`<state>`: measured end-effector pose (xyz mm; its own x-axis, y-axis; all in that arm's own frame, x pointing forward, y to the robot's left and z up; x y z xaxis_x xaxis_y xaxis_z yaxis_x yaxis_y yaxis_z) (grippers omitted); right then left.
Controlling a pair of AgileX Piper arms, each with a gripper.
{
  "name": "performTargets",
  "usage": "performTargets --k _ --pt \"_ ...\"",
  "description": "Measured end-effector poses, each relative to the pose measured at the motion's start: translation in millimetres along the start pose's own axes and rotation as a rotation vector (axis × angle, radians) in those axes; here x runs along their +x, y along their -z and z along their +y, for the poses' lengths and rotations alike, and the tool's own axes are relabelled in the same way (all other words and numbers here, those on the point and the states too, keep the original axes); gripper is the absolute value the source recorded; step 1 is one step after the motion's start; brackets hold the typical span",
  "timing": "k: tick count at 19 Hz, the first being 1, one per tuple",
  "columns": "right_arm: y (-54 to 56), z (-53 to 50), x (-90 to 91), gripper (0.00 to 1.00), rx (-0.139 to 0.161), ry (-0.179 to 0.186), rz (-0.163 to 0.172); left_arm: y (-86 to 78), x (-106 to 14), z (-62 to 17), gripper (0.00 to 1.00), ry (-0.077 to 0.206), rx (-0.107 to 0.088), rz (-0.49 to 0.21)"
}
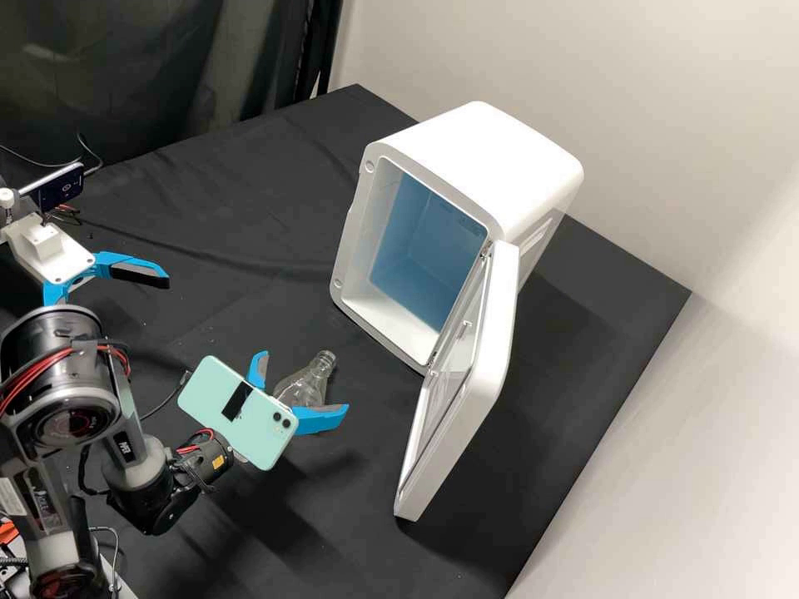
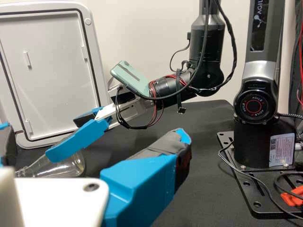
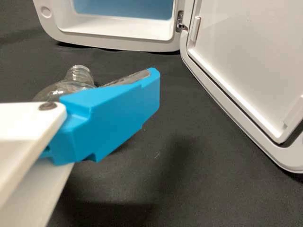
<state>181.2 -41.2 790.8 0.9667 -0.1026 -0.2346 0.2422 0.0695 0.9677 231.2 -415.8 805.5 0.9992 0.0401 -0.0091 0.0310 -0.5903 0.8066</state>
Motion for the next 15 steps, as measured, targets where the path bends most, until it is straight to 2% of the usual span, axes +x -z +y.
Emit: performTargets --k 4,7,11,12,15 --pt "1.5 -1.0 1.6 1.0 0.007 -0.009 -0.008 0.0 0.0 0.0 1.0 0.0 0.0 0.0" --pt "-1.3 -2.7 2.9 1.0 0.022 -0.005 -0.029 0.0 0.0 0.0 1.0 0.0 0.0 0.0" --pt "-2.5 -3.4 3.4 1.0 0.027 -0.002 -0.036 0.0 0.0 0.0 1.0 0.0 0.0 0.0" --pt "-2.7 -3.3 3.4 0.0 0.028 -0.004 -0.038 0.0 0.0 0.0 1.0 0.0 0.0 0.0" --pt "-3.7 -3.2 3.3 0.0 0.031 -0.004 -0.042 0.0 0.0 0.0 1.0 0.0 0.0 0.0"
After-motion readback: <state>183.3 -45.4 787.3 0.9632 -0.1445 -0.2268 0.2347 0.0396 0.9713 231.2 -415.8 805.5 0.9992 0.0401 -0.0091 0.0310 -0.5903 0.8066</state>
